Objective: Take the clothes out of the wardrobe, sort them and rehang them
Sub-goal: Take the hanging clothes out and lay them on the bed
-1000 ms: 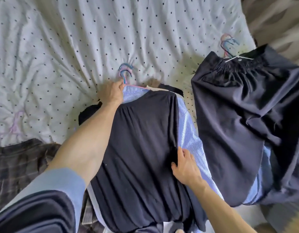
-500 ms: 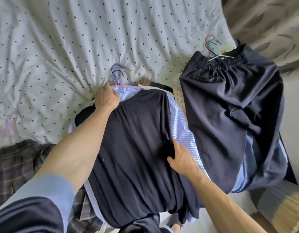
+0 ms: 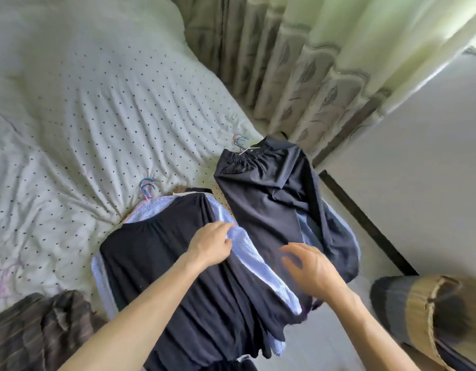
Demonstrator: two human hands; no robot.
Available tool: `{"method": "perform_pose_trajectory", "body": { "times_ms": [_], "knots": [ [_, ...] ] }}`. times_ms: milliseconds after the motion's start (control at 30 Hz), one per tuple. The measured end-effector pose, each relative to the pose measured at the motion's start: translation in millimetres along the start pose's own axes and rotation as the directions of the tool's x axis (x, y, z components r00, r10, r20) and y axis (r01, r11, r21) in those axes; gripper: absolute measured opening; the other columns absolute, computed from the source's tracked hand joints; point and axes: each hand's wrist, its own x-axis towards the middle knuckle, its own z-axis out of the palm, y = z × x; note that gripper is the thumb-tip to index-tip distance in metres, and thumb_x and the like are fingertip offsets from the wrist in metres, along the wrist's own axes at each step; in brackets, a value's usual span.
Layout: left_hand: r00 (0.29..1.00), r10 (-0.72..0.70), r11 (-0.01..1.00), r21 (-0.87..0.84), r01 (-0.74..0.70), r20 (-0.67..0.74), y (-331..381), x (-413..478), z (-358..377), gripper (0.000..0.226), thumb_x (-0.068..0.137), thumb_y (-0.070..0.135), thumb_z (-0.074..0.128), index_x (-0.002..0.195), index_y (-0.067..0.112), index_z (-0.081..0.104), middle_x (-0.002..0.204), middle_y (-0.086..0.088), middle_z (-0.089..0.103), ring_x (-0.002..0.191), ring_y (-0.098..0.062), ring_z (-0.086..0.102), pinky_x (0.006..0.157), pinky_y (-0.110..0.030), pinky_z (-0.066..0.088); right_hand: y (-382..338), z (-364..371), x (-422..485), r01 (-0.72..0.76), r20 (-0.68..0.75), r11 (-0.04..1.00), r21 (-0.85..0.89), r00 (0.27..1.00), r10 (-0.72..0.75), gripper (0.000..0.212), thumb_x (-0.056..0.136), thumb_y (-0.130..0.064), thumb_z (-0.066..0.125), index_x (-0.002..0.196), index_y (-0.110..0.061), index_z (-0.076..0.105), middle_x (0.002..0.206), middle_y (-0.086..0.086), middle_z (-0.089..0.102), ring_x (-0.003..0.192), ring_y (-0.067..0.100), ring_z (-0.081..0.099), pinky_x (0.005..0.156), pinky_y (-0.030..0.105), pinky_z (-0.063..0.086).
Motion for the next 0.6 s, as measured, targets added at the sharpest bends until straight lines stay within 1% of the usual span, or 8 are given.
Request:
{"method": "perform_pose_trajectory", "body": {
  "times_ms": [67,133,233,300,400,500,533,600],
  "knots": [
    [0.991,0.131,0.989,0.067,-0.130,-0.016,49.1,-7.7,-1.1,0.050,0.098,0.026,0.047,0.148,0.021,0.044,0.150,0.002,0.047,0.139,-0.018,0.041,0.113,-0.033,0.032,21.1,-23.4,-40.9,-0.018,-0.148,1.000,0.019,0.989,0.021,0.029,0.097,-0.036,0.052,0.124,-0.035,0.063,0.131,-0.021,0.057,0.128,0.007,0.047,0.103,0.024,0.039],
    [0.969,0.245,0.964,0.115,-0.240,-0.028,99.1,-14.8,-2.7,0.049,0.099,0.029,0.046,0.148,0.023,0.044,0.151,0.003,0.045,0.140,-0.017,0.039,0.116,-0.033,0.029,47.1,-41.4,-83.8,-0.036,-0.296,0.999,0.027,0.954,0.043,0.031,0.097,-0.037,0.055,0.127,-0.037,0.062,0.135,-0.019,0.056,0.131,0.007,0.046,0.107,0.026,0.039],
    [0.908,0.416,0.891,0.222,-0.396,-0.046,175.1,-25.9,-2.3,0.049,0.098,0.032,0.047,0.147,0.025,0.045,0.151,0.004,0.045,0.141,-0.016,0.037,0.117,-0.035,0.027,91.0,-63.4,-154.9,-0.092,-0.498,0.996,0.005,0.863,0.083,0.032,0.095,-0.035,0.061,0.126,-0.036,0.063,0.136,-0.015,0.058,0.133,0.011,0.047,0.108,0.030,0.041],
    [0.852,0.522,0.827,0.262,-0.497,-0.031,227.8,-35.5,3.1,0.049,0.098,0.032,0.048,0.146,0.025,0.047,0.151,0.003,0.046,0.142,-0.015,0.037,0.119,-0.033,0.026,121.0,-74.7,-207.0,-0.181,-0.594,0.983,0.011,0.790,0.153,0.033,0.094,-0.036,0.062,0.127,-0.033,0.064,0.137,-0.011,0.058,0.134,0.016,0.047,0.109,0.036,0.043],
    [0.752,0.659,0.715,0.284,-0.639,0.034,310.9,-55.2,24.9,0.049,0.097,0.031,0.050,0.145,0.024,0.048,0.151,0.002,0.047,0.142,-0.014,0.037,0.120,-0.030,0.024,168.0,-80.2,-290.2,-0.283,-0.730,0.953,0.108,0.628,0.269,0.032,0.091,-0.029,0.067,0.123,-0.026,0.069,0.133,-0.005,0.062,0.131,0.019,0.050,0.107,0.043,0.046],
    [0.635,0.764,0.581,0.303,-0.755,0.118,395.5,-80.3,61.1,0.048,0.097,0.034,0.050,0.145,0.029,0.048,0.151,0.003,0.046,0.142,-0.013,0.037,0.120,-0.030,0.024,207.5,-72.9,-377.0,-0.388,-0.799,0.892,0.233,0.446,0.403,0.031,0.090,-0.024,0.070,0.121,-0.024,0.071,0.131,-0.006,0.063,0.130,0.017,0.050,0.111,0.033,0.039],
    [0.596,0.789,0.541,0.294,-0.788,0.148,424.1,-90.5,76.3,0.048,0.097,0.034,0.051,0.144,0.030,0.048,0.151,0.003,0.046,0.141,-0.014,0.038,0.120,-0.031,0.025,218.0,-69.0,-406.3,-0.423,-0.806,0.864,0.272,0.390,0.445,0.031,0.090,-0.024,0.070,0.121,-0.025,0.071,0.132,-0.007,0.063,0.131,0.016,0.050,0.111,0.032,0.038],
    [0.512,0.838,0.455,0.275,-0.847,0.191,474.9,-112.2,105.4,0.048,0.095,0.035,0.053,0.143,0.032,0.049,0.150,0.003,0.047,0.139,-0.015,0.042,0.118,-0.031,0.029,234.9,-59.3,-457.5,-0.485,-0.807,0.808,0.335,0.295,0.511,0.029,0.094,-0.028,0.063,0.122,-0.029,0.070,0.133,-0.008,0.063,0.132,0.015,0.049,0.111,0.035,0.040]
  ]
}}
